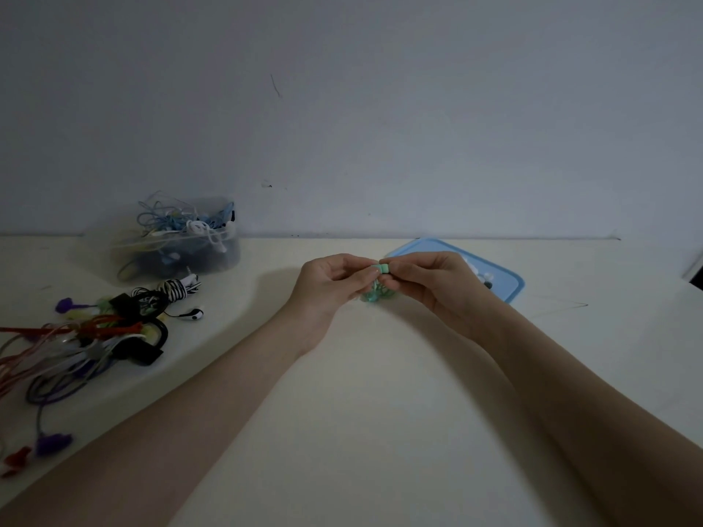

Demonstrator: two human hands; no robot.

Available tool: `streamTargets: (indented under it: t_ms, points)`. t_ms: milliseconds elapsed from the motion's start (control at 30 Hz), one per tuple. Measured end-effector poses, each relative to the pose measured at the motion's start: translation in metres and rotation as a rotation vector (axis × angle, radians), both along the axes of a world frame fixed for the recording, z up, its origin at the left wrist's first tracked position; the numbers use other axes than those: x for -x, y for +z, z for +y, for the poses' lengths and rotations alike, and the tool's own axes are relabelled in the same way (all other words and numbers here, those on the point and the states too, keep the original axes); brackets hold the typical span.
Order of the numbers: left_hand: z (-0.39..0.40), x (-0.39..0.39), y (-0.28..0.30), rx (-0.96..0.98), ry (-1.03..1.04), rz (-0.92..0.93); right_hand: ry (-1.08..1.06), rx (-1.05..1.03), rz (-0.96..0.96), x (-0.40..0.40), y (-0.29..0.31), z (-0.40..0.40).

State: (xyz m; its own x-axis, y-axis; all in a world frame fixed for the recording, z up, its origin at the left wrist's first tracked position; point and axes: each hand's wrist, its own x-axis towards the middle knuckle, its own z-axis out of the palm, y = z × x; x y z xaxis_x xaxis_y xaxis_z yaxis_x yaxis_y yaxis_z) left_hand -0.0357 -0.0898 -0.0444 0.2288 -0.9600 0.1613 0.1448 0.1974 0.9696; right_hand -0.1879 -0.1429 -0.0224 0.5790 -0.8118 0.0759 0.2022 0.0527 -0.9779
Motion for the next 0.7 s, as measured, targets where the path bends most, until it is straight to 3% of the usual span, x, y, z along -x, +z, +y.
streamTargets:
  t_ms: [367,700]
  points:
    - [0.0010,-0.0078,0.0043,-0.052,-0.097,0.124,0.009,0.029,-0.009,-0.0046,-0.0009,0.0018]
    - [-0.0015,-0.0037,0.0001,-0.003,0.019,0.052,-0.078,0.005,-0.034,-0.0081,-0.0028,0.0013]
